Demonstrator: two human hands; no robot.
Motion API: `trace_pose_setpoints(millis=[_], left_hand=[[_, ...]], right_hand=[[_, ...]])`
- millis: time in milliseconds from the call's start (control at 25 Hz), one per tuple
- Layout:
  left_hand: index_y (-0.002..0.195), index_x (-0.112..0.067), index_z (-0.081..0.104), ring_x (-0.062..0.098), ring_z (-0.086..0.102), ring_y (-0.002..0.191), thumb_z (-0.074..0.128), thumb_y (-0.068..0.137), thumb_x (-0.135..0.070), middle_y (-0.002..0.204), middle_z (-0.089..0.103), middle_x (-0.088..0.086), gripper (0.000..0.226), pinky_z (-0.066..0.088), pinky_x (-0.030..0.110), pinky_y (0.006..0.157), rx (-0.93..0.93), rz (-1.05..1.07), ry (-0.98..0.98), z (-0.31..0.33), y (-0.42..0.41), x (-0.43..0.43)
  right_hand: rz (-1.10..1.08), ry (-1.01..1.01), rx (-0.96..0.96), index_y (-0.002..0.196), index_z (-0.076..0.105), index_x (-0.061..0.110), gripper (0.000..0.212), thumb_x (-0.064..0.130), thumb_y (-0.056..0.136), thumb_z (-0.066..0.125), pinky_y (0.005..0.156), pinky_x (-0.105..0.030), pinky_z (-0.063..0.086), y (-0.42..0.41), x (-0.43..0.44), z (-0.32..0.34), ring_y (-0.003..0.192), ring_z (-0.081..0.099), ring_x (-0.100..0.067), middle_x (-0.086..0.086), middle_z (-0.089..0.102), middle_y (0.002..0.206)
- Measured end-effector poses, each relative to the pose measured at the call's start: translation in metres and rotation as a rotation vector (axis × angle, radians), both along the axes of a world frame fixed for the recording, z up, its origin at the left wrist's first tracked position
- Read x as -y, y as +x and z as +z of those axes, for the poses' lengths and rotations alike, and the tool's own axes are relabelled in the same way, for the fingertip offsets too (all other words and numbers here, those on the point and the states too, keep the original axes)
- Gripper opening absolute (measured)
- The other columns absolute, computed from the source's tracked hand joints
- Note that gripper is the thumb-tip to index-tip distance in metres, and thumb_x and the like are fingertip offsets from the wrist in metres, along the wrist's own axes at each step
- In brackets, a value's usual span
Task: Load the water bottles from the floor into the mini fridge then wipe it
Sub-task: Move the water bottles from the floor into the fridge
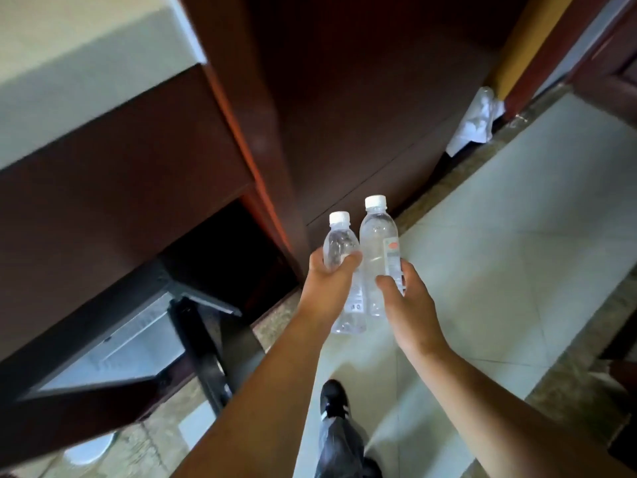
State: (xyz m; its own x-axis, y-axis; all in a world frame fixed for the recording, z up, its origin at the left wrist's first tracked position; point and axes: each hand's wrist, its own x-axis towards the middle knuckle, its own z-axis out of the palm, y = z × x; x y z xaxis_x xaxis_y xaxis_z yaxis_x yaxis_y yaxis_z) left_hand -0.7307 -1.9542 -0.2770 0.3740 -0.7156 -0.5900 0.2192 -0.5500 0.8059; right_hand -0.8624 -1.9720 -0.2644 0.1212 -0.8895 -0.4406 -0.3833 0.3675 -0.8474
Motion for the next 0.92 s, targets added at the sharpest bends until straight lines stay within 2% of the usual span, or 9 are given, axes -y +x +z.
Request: trace_pose_setpoints(millis=[80, 120, 240, 440, 520, 640, 800, 840, 920], left_hand=[[0.113, -0.035, 0.064, 0.022, 0.074, 0.102, 0.071, 0.078, -0.054, 0.111, 0.074, 0.002, 0.04, 0.059, 0.048, 0.093, 0.004, 0.035, -0.045, 0.022, 0.007, -0.039], [0.114, -0.036, 0.064, 0.022, 0.073, 0.103, 0.071, 0.078, -0.056, 0.112, 0.074, 0.001, 0.041, 0.058, 0.048, 0.095, 0.006, 0.051, -0.057, 0.031, 0.012, -0.057], [0.127, -0.034, 0.057, 0.021, 0.072, 0.106, 0.07, 0.069, -0.067, 0.116, 0.073, -0.003, 0.068, 0.055, 0.05, 0.098, -0.005, 0.114, -0.025, 0.053, 0.035, -0.114], [0.131, -0.028, 0.058, 0.027, 0.073, 0.109, 0.071, 0.075, -0.066, 0.122, 0.073, 0.005, 0.068, 0.055, 0.055, 0.097, -0.077, 0.234, -0.022, 0.056, 0.098, -0.216], [0.131, -0.025, 0.059, 0.028, 0.073, 0.111, 0.065, 0.087, -0.059, 0.122, 0.074, 0.007, 0.056, 0.055, 0.055, 0.098, -0.099, 0.251, -0.011, 0.041, 0.133, -0.246], [0.132, -0.026, 0.06, 0.026, 0.075, 0.105, 0.061, 0.095, -0.051, 0.12, 0.075, 0.004, 0.044, 0.056, 0.05, 0.096, -0.107, 0.316, 0.033, 0.017, 0.194, -0.292], [0.127, -0.032, 0.062, 0.023, 0.076, 0.101, 0.068, 0.084, -0.063, 0.116, 0.076, -0.001, 0.053, 0.057, 0.051, 0.095, -0.091, 0.355, 0.156, -0.045, 0.279, -0.352], [0.124, -0.033, 0.062, 0.023, 0.076, 0.101, 0.07, 0.08, -0.067, 0.114, 0.076, 0.0, 0.055, 0.057, 0.051, 0.094, -0.078, 0.346, 0.202, -0.064, 0.294, -0.365], [0.123, -0.031, 0.062, 0.025, 0.075, 0.101, 0.07, 0.083, -0.065, 0.113, 0.074, 0.004, 0.053, 0.058, 0.051, 0.094, -0.034, 0.323, 0.267, -0.103, 0.319, -0.389]], right_hand=[[0.032, 0.026, 0.055, 0.118, 0.061, 0.034, 0.024, 0.026, 0.096, 0.055, 0.066, -0.017, 0.047, 0.003, -0.037, 0.019, 0.095, 0.067, -0.004, 0.01, 0.07, 0.103], [0.061, 0.028, 0.083, 0.12, 0.06, 0.034, 0.025, 0.028, 0.097, 0.054, 0.066, -0.016, 0.047, 0.006, -0.054, 0.027, 0.095, 0.066, -0.002, 0.011, 0.07, 0.105], [0.144, 0.021, 0.127, 0.124, 0.059, 0.039, 0.029, 0.036, 0.095, 0.054, 0.071, -0.013, 0.048, 0.022, -0.105, 0.043, 0.102, 0.065, 0.001, 0.013, 0.069, 0.114], [0.343, 0.025, 0.163, 0.13, 0.054, 0.042, 0.041, 0.051, 0.09, 0.052, 0.076, -0.013, 0.055, 0.082, -0.192, 0.058, 0.109, 0.064, 0.0, 0.012, 0.065, 0.122], [0.373, 0.025, 0.176, 0.133, 0.053, 0.041, 0.048, 0.054, 0.087, 0.051, 0.08, -0.02, 0.059, 0.12, -0.218, 0.049, 0.109, 0.065, -0.003, 0.013, 0.064, 0.121], [0.41, 0.036, 0.152, 0.135, 0.052, 0.04, 0.043, 0.049, 0.093, 0.052, 0.086, -0.025, 0.06, 0.188, -0.255, 0.025, 0.109, 0.065, -0.006, 0.013, 0.064, 0.122], [0.447, 0.079, 0.063, 0.137, 0.055, 0.033, 0.041, 0.043, 0.097, 0.056, 0.079, -0.002, 0.045, 0.275, -0.309, -0.027, 0.101, 0.061, 0.011, 0.014, 0.067, 0.123], [0.442, 0.106, 0.044, 0.139, 0.055, 0.029, 0.042, 0.04, 0.098, 0.057, 0.081, -0.001, 0.041, 0.291, -0.322, -0.045, 0.103, 0.061, 0.01, 0.014, 0.065, 0.125], [0.469, 0.175, -0.024, 0.141, 0.052, 0.025, 0.045, 0.039, 0.099, 0.056, 0.088, -0.009, 0.039, 0.316, -0.346, -0.082, 0.109, 0.056, 0.002, 0.018, 0.058, 0.124]])
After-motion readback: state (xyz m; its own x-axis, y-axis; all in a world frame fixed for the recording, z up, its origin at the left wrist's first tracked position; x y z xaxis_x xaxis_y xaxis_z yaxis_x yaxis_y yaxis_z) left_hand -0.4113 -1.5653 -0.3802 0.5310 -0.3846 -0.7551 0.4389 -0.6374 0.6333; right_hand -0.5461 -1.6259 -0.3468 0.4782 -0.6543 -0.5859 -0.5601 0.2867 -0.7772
